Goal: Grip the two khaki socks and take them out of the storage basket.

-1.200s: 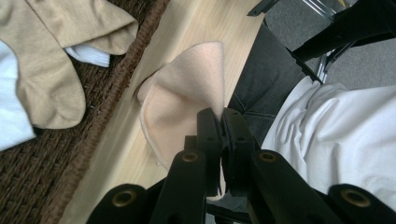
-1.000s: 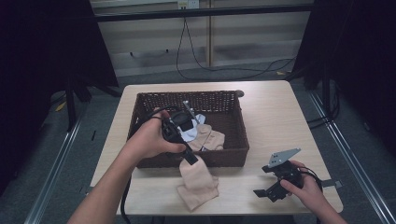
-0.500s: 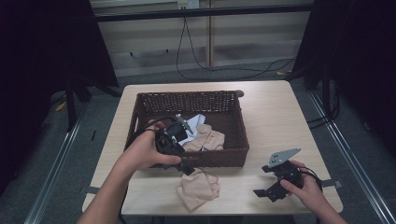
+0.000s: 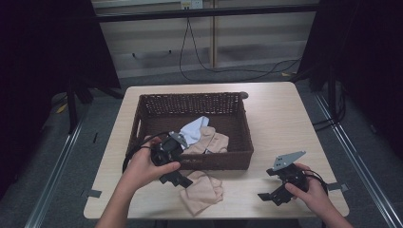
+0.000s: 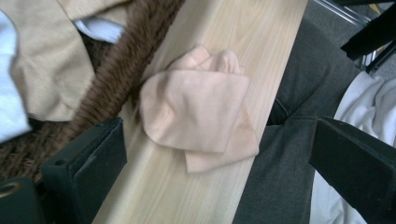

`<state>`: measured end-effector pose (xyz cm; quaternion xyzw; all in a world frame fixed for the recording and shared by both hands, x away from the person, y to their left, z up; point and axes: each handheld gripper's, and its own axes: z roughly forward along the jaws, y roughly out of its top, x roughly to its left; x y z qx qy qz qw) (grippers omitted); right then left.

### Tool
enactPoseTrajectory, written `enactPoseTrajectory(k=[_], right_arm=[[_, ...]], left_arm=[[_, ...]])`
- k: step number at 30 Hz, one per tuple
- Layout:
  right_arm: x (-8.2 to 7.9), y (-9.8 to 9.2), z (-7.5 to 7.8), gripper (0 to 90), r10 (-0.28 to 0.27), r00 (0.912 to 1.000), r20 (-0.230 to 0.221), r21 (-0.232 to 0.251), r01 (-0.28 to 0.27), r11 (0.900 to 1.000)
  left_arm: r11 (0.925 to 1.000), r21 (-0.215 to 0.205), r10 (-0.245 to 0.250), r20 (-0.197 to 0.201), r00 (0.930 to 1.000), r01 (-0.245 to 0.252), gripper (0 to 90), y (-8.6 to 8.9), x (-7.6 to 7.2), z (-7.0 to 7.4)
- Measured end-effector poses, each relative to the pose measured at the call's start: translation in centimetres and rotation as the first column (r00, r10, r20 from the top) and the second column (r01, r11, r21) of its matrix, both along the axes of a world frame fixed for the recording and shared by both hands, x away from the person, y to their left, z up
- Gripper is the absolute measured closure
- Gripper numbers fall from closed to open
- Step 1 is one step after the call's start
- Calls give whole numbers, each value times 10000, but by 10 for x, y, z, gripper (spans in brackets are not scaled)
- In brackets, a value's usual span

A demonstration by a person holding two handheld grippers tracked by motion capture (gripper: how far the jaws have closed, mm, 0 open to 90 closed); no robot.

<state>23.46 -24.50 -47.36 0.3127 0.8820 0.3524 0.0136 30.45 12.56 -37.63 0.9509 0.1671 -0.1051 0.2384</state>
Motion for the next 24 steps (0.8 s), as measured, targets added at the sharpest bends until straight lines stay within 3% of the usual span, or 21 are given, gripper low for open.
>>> enactPoseTrajectory(k=[8, 11, 17, 24], right_arm=[[0, 1, 0, 21, 14, 10000, -10, -16, -14, 10000], [0, 1, 0, 21, 28, 10000, 12, -12, -28, 10000], [-1, 1, 0, 21, 17, 10000, -82, -56, -18, 10000], [-1, 1, 0, 21, 45, 10000, -29, -50, -45, 10000]], left_arm=[[9997, -225, -83, -50, 10000, 82, 38, 9, -8, -24], [9998, -71, -160, -104, 9998, 160, 39, 10, -11, -33], [9997, -154, -176, 17, 9998, 177, 42, 10, -18, -50], [9988, -351, -338, 283, 9990, 348, 42, 8, -20, -54]])
